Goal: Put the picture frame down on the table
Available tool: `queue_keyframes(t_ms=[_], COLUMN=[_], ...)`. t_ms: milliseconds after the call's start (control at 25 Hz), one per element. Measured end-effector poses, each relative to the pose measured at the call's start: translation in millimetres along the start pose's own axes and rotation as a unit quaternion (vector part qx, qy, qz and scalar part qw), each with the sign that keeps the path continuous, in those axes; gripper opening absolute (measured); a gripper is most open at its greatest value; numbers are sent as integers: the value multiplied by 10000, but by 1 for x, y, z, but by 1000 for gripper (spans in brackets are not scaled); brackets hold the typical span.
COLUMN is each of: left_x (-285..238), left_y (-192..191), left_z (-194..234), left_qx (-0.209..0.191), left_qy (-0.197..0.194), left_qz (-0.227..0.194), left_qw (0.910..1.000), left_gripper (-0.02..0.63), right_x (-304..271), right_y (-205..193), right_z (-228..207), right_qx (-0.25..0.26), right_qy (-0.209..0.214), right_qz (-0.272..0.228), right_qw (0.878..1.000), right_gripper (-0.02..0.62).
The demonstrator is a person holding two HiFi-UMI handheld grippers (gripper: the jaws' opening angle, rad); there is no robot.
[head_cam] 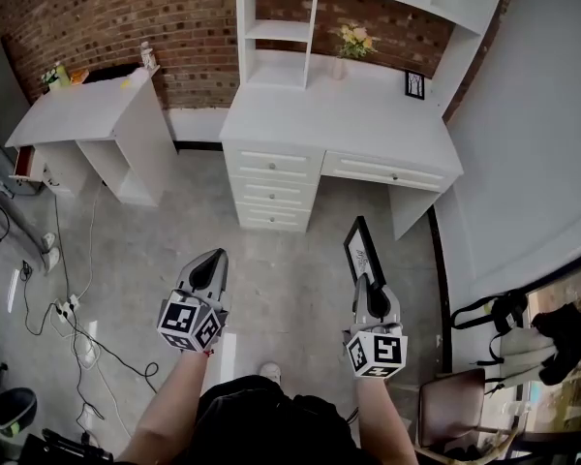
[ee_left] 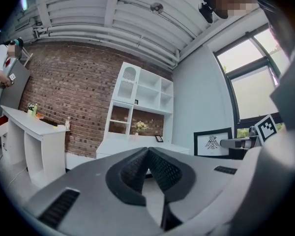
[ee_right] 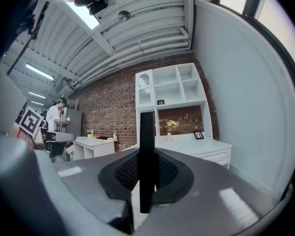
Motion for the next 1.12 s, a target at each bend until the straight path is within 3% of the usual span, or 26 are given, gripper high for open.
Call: queue_keyframes(t_ms=[560,1120], left_x=[-68,-173], left_y=[4,33], left_z=[30,52], left_qx=[124,133], left_qy=[-20,135], left_qz=[51,77], left_qw=[9999,9998], left_gripper=[3,3], right_x=[-71,-195], right_y=[-4,20], right_z=[-22,-59], right_qx=[-37,-29], right_qy=[-40,375], right_qz=[176,272], right_qw=[9998,9989], right_gripper=[29,29])
Point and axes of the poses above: the fingertips, and each gripper's own axes: x backward along the fingers, z to its left, y out of its top, the point moved 3 cm from there along x, backward along the fingers, and after that the axes turned 8 degrees about z, right-handed, at the moved point
